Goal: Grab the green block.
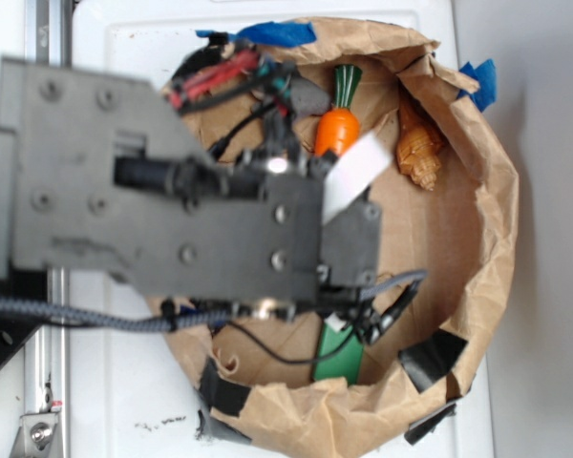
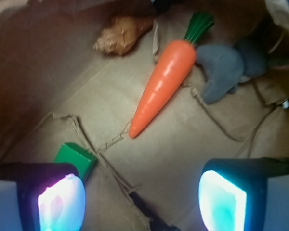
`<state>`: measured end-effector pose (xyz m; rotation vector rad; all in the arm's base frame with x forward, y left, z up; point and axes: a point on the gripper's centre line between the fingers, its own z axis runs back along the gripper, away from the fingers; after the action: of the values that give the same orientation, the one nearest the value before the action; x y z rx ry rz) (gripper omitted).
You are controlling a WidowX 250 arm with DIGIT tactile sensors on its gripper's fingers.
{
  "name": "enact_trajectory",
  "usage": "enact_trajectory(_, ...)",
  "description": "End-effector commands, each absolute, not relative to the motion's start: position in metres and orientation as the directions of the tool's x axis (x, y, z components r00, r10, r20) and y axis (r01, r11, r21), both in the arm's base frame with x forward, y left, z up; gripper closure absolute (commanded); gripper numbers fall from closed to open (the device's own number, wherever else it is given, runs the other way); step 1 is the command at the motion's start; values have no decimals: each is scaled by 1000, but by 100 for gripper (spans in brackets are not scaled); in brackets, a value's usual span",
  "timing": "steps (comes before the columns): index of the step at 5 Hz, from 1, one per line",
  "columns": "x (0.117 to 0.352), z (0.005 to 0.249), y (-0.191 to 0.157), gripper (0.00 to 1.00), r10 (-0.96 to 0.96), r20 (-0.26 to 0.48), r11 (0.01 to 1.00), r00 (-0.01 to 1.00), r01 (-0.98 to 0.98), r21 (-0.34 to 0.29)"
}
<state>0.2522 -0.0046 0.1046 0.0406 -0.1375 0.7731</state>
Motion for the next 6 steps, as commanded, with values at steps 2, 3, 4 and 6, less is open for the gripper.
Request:
enact_trajectory(2,266,71,-30,0,780,168,622,602,-774,-117)
enact_trajectory(3,283,61,-37,0,792,155,609,591,-784,-123)
enact_trajectory(4,299,56,-42,0,812,151,581,564,-805,-116)
enact_trajectory(6,305,38,-57,0,777,-21,622,629,-774,-120)
